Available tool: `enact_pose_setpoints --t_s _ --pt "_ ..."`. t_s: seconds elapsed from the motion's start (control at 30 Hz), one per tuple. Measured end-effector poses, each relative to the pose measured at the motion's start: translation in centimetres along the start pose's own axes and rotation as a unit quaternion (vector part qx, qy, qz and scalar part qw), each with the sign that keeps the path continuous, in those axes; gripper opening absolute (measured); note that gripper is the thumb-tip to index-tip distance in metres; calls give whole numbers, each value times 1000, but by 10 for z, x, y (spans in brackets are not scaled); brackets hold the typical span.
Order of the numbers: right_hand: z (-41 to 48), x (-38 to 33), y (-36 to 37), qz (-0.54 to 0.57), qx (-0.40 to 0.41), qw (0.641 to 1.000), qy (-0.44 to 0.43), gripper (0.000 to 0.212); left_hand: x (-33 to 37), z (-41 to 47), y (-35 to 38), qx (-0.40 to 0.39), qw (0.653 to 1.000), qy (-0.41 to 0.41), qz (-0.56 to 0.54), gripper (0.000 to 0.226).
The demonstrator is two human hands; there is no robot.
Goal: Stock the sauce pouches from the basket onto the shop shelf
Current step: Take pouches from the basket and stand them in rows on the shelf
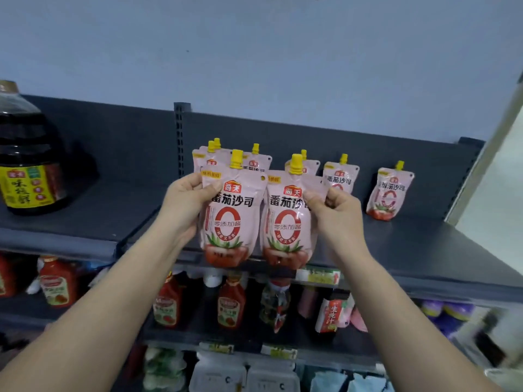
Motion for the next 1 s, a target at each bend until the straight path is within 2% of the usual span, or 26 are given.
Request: enact_pose_setpoints --t_s 0.07,0.13,0.57,0.93,1.0 --pt "21 5 -8 8 6 1000 11 17 -2 19 13 -4 1000 -3 3 16" --pt "40 9 -13 4 7 1000 16 12 -7 39 23 -8 1000 -8 4 15" --pt "151 98 -1 -1 42 995 95 14 -70 180 32 4 998 -55 33 14" --pt "189 138 1 32 41 990 132 7 -105 217 33 5 997 -65 43 17" --pt "192 140 2 34 32 990 130 7 -105 220 31 1 995 -43 89 18"
Point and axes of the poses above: each hand's wrist, its own z-axis towards the middle knuckle, its own y-axis out of the palm, x = y × z, the point moved 2 cm from there along z, towards the middle knuckle
